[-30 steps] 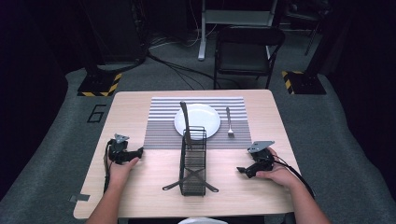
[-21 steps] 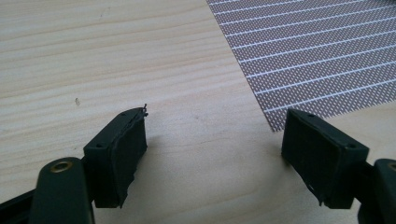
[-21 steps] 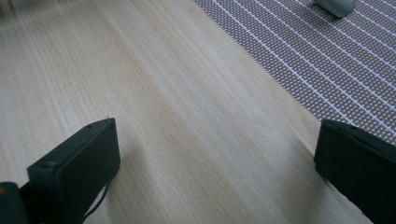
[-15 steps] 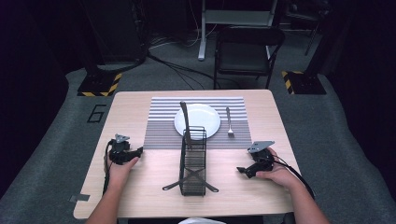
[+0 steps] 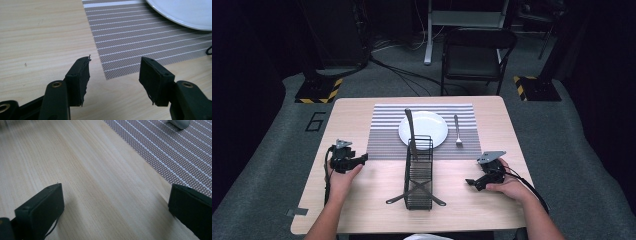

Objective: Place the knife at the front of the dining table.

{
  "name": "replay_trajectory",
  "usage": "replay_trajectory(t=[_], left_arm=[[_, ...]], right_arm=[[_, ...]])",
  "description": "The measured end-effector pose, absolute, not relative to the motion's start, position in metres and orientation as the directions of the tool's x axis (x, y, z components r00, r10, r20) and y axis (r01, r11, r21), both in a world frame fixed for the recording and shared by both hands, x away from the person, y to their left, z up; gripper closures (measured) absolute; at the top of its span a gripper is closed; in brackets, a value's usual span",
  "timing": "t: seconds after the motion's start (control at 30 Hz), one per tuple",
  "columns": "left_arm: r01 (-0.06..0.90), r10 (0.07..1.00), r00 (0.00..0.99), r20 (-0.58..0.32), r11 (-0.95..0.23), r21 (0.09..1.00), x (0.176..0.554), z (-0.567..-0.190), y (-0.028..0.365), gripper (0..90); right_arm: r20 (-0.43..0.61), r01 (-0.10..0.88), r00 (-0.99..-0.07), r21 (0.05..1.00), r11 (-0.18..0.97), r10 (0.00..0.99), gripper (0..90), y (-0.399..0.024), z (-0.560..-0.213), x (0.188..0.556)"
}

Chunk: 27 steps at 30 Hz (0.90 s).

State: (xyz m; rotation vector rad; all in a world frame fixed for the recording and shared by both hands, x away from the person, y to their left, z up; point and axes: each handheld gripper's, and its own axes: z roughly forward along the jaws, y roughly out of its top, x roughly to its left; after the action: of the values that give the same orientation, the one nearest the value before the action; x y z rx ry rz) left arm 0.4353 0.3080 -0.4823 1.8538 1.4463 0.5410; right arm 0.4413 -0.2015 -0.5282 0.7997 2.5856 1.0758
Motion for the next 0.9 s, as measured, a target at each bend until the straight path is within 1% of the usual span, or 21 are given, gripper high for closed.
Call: replay_trajectory(t=[0.07, 0.27, 0.33, 0.7, 0.9], left_arm=[[0.642, 0.953, 0.284, -0.106, -0.107, 0.759, 0.434, -0.479, 0.304, 42.1], [0.632, 0.943, 0.319, -0.095, -0.137, 0.763, 0.432, -0.465, 0.294, 43.4], [0.62, 0.941, 0.323, -0.102, -0.129, 0.774, 0.432, -0.461, 0.289, 43.9], [0.612, 0.922, 0.369, -0.116, -0.147, 0.777, 0.435, -0.441, 0.269, 44.7], [0.599, 0.91, 0.401, -0.101, -0.177, 0.781, 0.437, -0.429, 0.259, 45.3]], right_arm=[[-0.002, 0.397, -0.825, 0.71, 0.582, 0.565, 0.0, -0.202, -0.528, 0.441], [-0.002, 0.397, -0.825, 0.71, 0.582, 0.565, 0.0, -0.202, -0.528, 0.441], [-0.002, 0.397, -0.825, 0.709, 0.582, 0.565, 0.0, -0.202, -0.528, 0.441], [-0.003, 0.396, -0.826, 0.709, 0.583, 0.564, 0.0, -0.202, -0.528, 0.441], [-0.002, 0.397, -0.825, 0.71, 0.582, 0.565, 0.0, -0.202, -0.528, 0.441]])
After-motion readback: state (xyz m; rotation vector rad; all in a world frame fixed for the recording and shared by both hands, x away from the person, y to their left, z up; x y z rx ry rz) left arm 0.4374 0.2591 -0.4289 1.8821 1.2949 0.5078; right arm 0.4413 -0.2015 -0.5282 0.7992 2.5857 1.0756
